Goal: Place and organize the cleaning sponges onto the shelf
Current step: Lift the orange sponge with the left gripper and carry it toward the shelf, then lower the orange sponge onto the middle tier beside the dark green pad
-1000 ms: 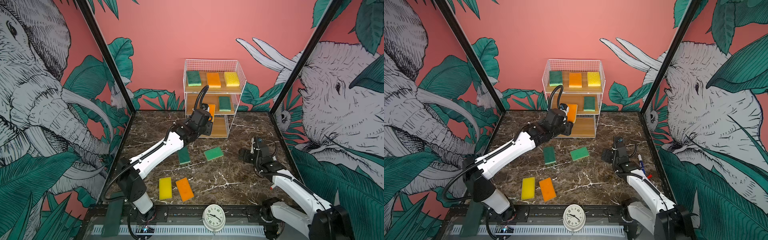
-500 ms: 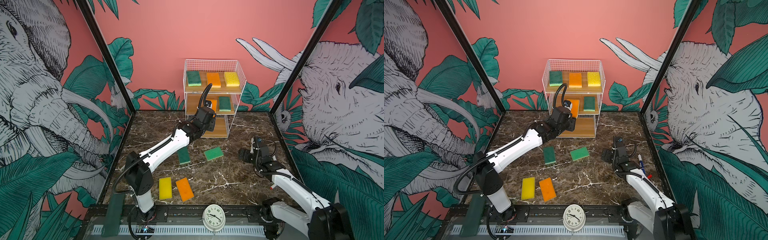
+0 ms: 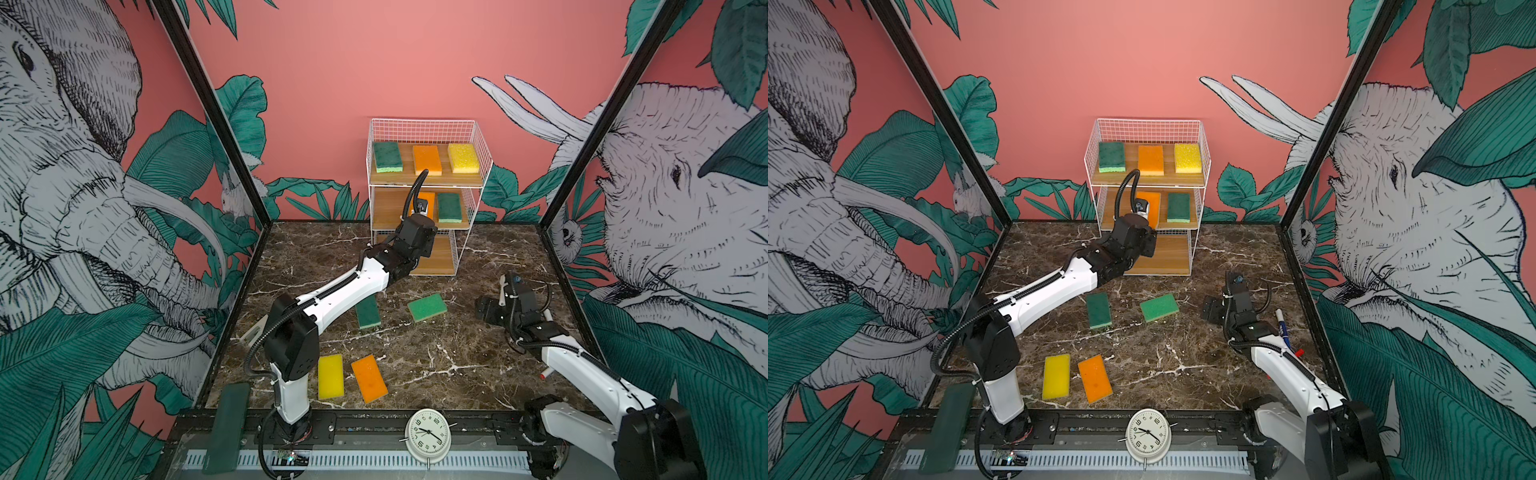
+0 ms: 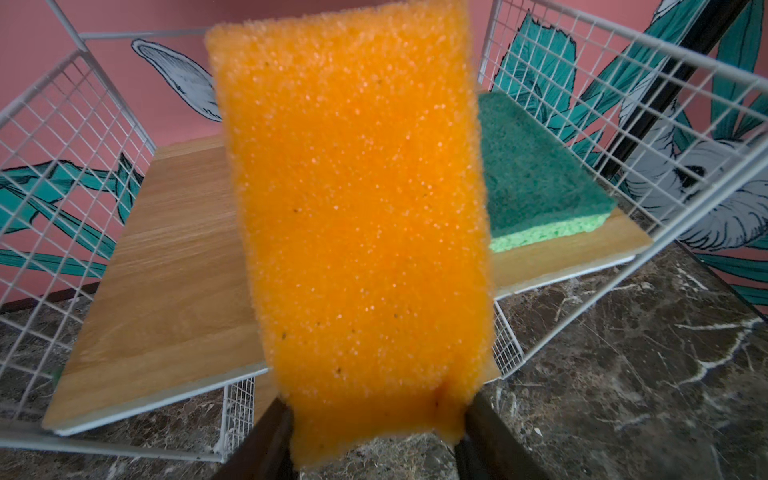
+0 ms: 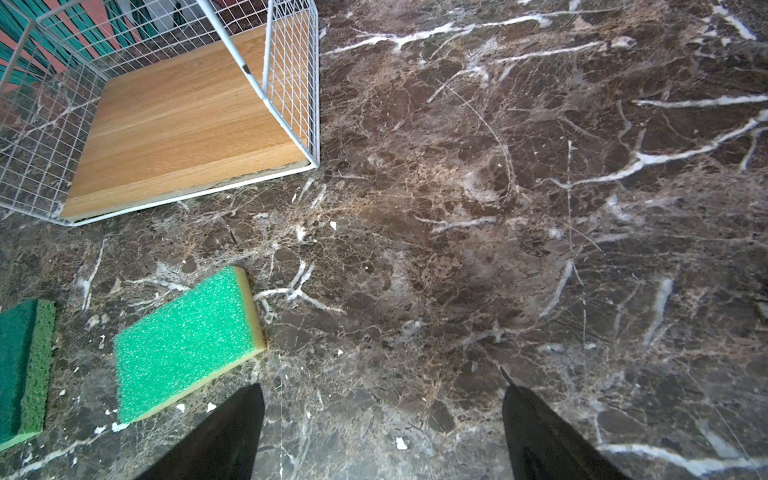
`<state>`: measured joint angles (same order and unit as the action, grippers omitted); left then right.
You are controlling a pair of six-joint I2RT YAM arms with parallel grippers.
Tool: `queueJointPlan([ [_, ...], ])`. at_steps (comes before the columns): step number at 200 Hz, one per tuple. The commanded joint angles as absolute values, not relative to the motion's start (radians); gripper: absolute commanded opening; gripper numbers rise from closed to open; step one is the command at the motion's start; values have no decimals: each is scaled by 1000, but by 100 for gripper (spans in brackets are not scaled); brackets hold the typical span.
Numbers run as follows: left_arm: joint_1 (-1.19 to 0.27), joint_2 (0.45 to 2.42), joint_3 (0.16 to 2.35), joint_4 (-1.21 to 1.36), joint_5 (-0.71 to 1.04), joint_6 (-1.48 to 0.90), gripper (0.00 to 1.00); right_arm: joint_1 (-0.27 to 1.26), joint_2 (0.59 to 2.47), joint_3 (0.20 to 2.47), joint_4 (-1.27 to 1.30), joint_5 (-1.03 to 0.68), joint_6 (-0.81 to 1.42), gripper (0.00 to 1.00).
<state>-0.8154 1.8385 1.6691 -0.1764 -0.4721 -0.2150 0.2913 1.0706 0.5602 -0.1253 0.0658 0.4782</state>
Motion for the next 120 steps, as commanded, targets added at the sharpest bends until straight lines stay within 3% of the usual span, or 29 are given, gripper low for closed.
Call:
queueJointPlan([
  [1, -810, 1832, 1674, -75, -523, -173, 55, 284, 1071, 563, -87, 65, 467, 92],
  [120, -797, 1925, 1744, -3, -567, -141, 56, 281, 1092, 546, -57, 36, 488, 92],
])
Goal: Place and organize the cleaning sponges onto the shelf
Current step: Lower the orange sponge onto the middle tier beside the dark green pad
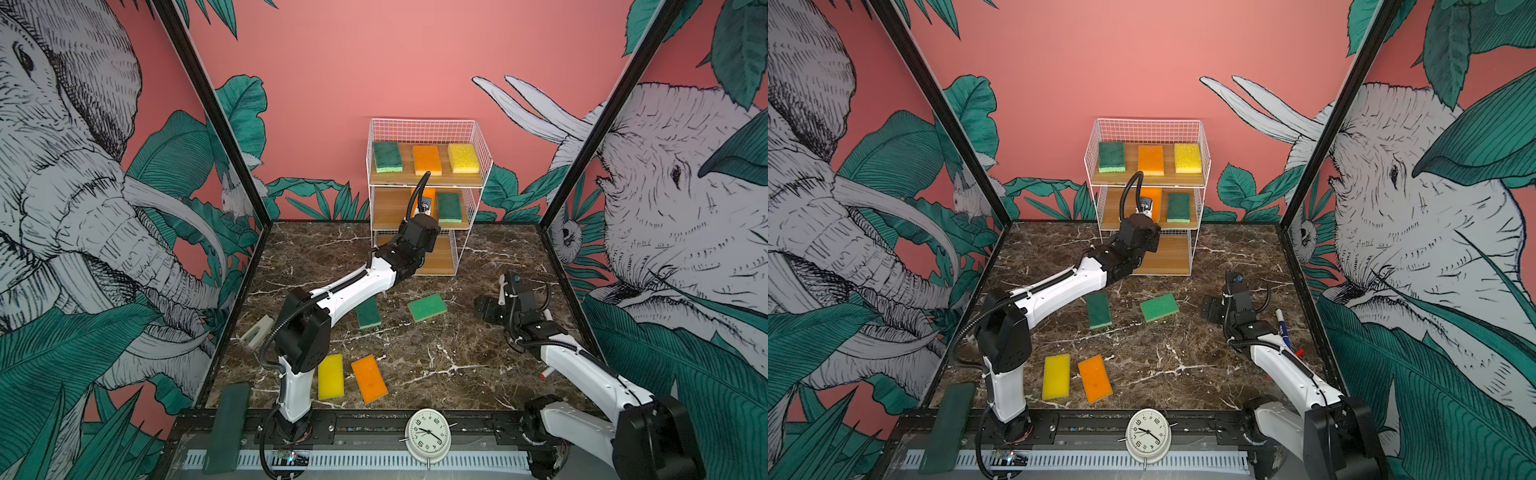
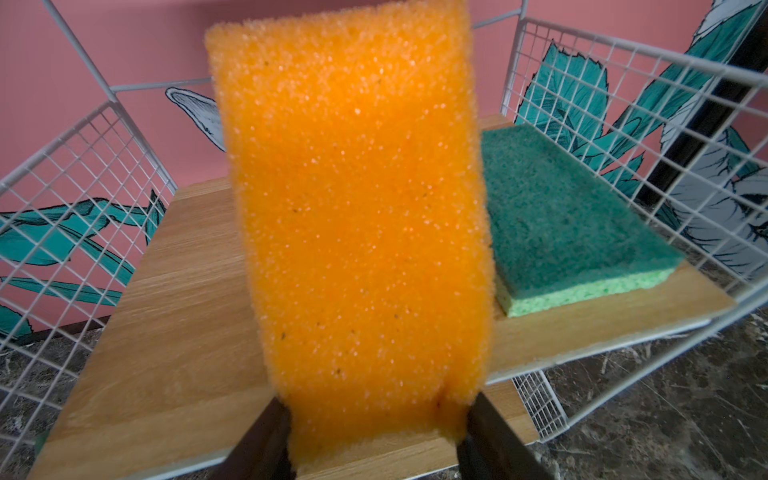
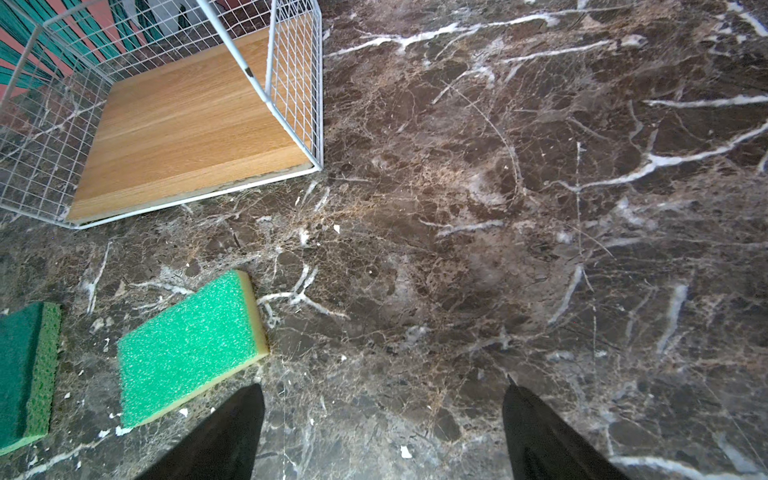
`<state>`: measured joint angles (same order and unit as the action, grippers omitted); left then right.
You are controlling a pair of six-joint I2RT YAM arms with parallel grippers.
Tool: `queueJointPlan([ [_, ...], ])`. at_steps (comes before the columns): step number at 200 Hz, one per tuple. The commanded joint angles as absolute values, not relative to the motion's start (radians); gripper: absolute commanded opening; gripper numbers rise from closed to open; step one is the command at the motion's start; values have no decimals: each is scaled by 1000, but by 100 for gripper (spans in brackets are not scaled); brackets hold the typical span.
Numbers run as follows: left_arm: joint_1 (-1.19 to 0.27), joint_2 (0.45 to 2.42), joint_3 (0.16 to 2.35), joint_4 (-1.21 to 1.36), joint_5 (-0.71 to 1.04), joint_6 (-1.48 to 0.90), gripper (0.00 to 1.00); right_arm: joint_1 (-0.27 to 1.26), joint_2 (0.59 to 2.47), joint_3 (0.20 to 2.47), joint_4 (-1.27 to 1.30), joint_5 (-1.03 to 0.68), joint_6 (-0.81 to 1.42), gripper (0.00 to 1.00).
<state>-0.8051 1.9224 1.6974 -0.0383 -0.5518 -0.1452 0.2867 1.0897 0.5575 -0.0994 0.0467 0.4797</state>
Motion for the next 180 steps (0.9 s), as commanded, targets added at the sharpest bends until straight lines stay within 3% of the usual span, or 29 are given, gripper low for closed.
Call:
queueJointPlan([
  [1, -797, 1926, 1745, -2, -567, -142, 56, 281, 1092, 546, -57, 36, 488, 92],
  [180, -779, 1994, 1847, -128, -545, -189, 77, 281, 1073, 531, -52, 17, 512, 92],
])
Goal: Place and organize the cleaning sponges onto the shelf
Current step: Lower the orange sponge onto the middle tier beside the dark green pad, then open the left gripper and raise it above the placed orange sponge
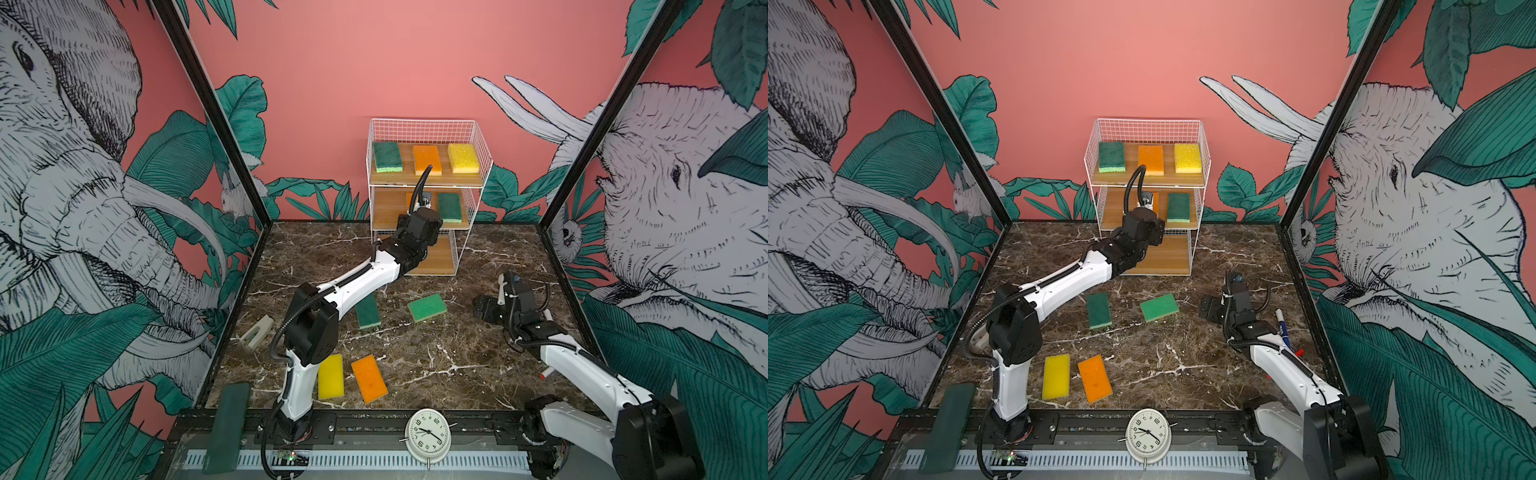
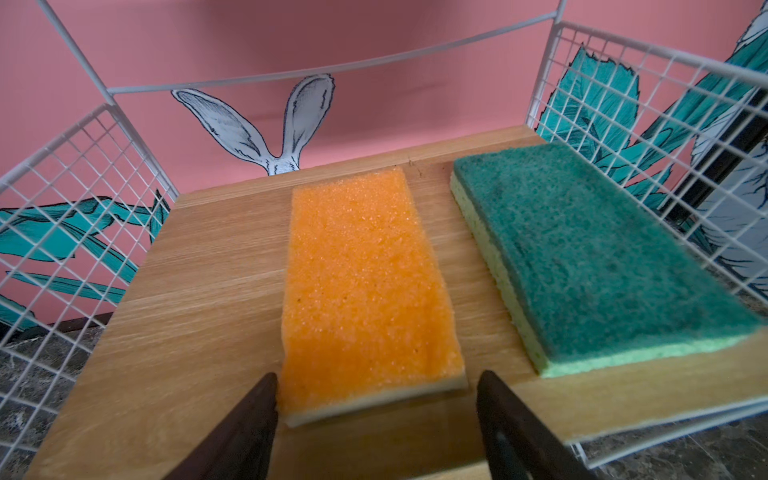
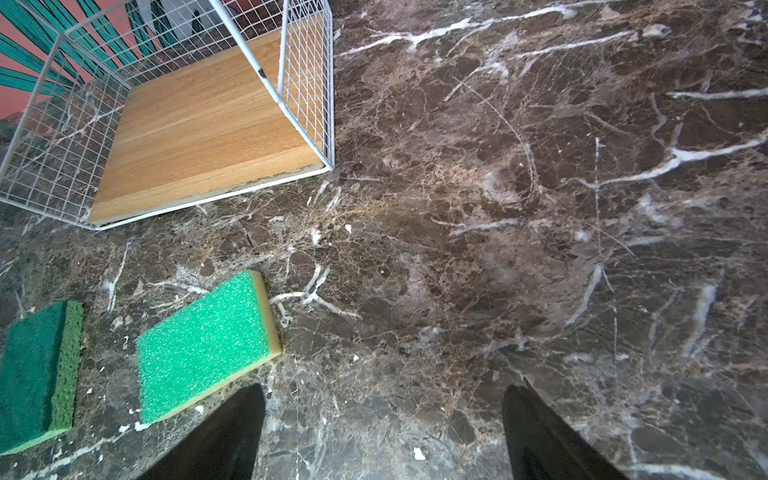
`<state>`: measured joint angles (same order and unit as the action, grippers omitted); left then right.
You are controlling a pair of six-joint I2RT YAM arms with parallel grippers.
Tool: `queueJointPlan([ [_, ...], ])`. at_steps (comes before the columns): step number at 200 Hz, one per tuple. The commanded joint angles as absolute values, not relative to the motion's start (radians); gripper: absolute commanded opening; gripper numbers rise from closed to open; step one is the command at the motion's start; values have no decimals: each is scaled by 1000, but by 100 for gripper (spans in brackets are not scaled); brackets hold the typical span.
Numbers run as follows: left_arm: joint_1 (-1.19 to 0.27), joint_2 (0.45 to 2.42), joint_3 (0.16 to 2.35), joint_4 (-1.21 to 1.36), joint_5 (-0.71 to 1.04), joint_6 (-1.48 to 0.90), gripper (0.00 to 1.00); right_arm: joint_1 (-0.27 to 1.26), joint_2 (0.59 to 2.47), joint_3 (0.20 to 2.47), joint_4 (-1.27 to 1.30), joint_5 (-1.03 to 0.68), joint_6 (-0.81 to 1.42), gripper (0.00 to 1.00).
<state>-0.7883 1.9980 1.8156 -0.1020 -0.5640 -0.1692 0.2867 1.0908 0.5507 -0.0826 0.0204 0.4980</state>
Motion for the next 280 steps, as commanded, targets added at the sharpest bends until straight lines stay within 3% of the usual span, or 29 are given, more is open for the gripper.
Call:
queueJointPlan([
  [1, -779, 1994, 1847, -128, -545, -190, 77, 281, 1073, 531, -52, 17, 512, 92],
  [41, -772, 1979, 1836, -127, -517, -210, 77, 281, 1059, 529, -61, 18, 514, 92],
  [87, -747, 1875, 1713, 5, -354, -219, 81, 280, 1041, 528, -73, 18, 512, 92],
  [163, -744, 1711, 1605, 39, -365, -183, 83, 281, 1017, 526, -78, 15, 515, 92],
  [253, -732, 1719, 1592, -1, -434, -205, 60, 281, 1002, 532, -92, 23, 509, 92],
  [280, -723, 1741, 1591, 13, -451, -221, 58, 279, 1001, 532, -94, 30, 506, 92],
])
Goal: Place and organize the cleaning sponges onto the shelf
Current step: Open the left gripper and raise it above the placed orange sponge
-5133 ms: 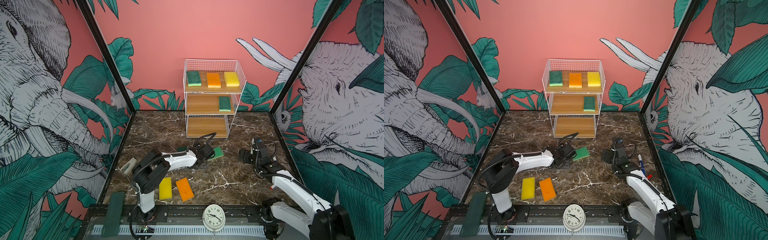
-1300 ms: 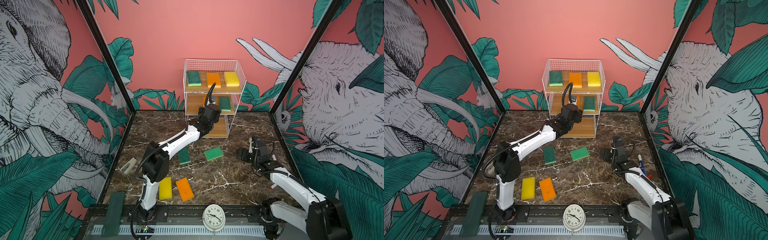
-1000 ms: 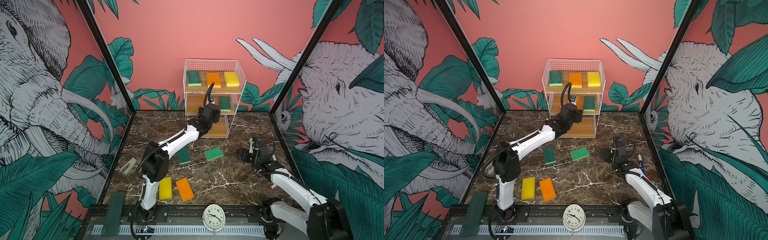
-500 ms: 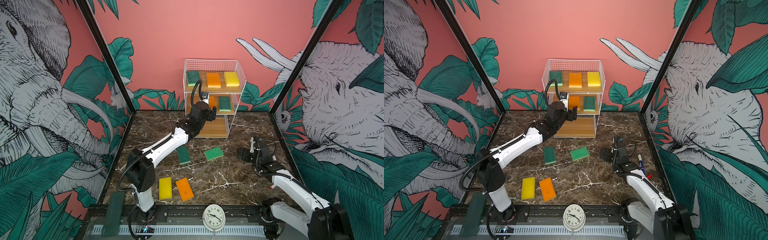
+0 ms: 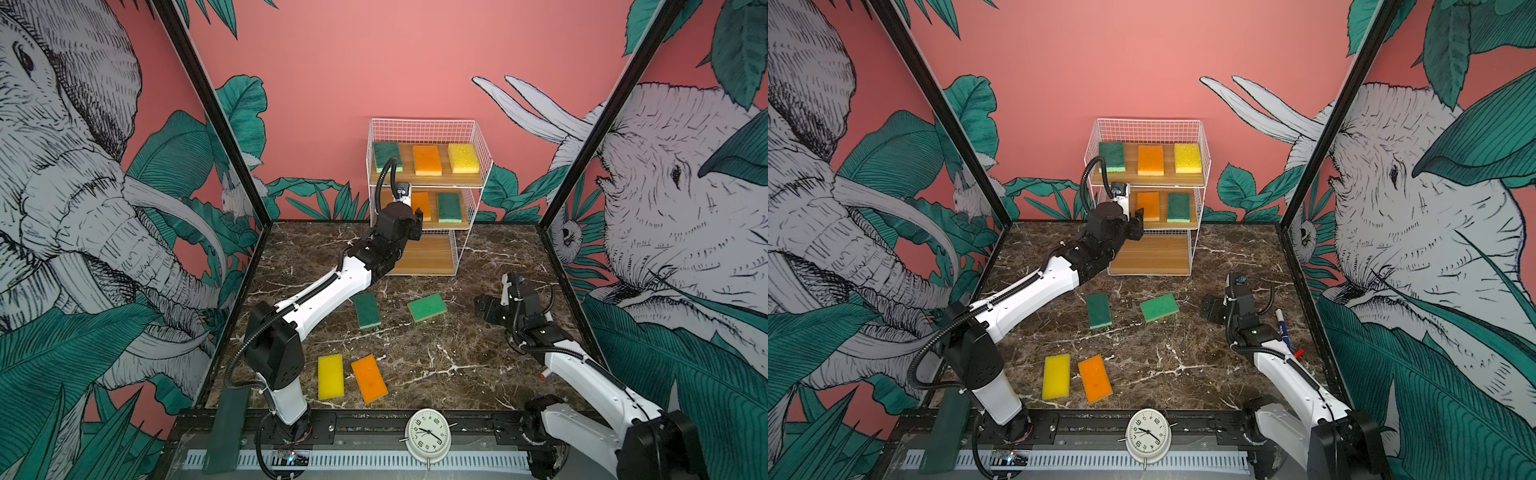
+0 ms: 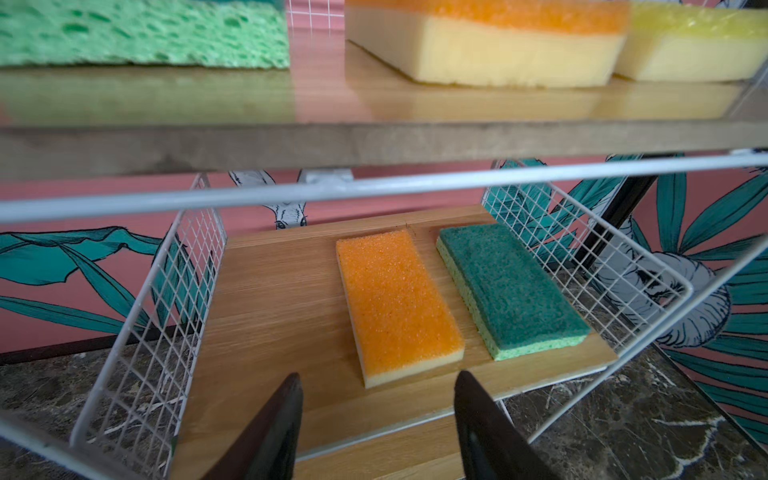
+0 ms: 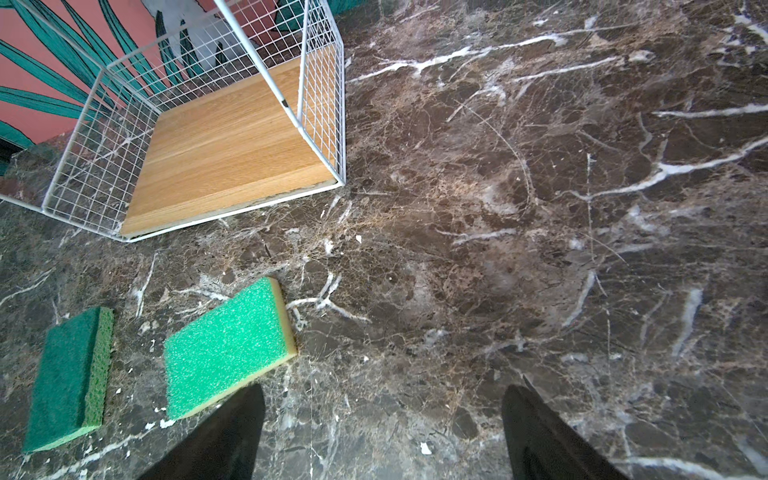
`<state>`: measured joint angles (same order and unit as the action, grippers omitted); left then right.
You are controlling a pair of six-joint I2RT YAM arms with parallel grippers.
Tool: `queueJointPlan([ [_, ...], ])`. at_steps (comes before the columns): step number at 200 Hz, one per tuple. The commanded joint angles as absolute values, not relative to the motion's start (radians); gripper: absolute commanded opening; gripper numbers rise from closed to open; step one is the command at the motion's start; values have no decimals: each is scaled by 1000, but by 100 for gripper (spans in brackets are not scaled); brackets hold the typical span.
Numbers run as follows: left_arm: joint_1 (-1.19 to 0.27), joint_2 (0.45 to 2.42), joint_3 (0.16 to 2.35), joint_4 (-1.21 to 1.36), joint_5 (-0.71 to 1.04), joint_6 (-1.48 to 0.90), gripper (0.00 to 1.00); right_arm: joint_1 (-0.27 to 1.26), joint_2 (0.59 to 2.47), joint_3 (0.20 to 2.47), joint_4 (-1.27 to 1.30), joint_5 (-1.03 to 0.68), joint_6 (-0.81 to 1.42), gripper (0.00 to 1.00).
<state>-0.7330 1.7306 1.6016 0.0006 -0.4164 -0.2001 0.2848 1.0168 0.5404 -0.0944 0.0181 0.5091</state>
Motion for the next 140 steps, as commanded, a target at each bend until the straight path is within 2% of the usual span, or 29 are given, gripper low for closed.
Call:
queueJointPlan([
  [1, -722, 1742, 1590, 14, -451, -222, 58, 279, 1001, 532, -94, 30, 506, 92],
  [140, -707, 1833, 1612, 18, -420, -293, 56, 279, 1039, 537, -86, 37, 489, 92],
])
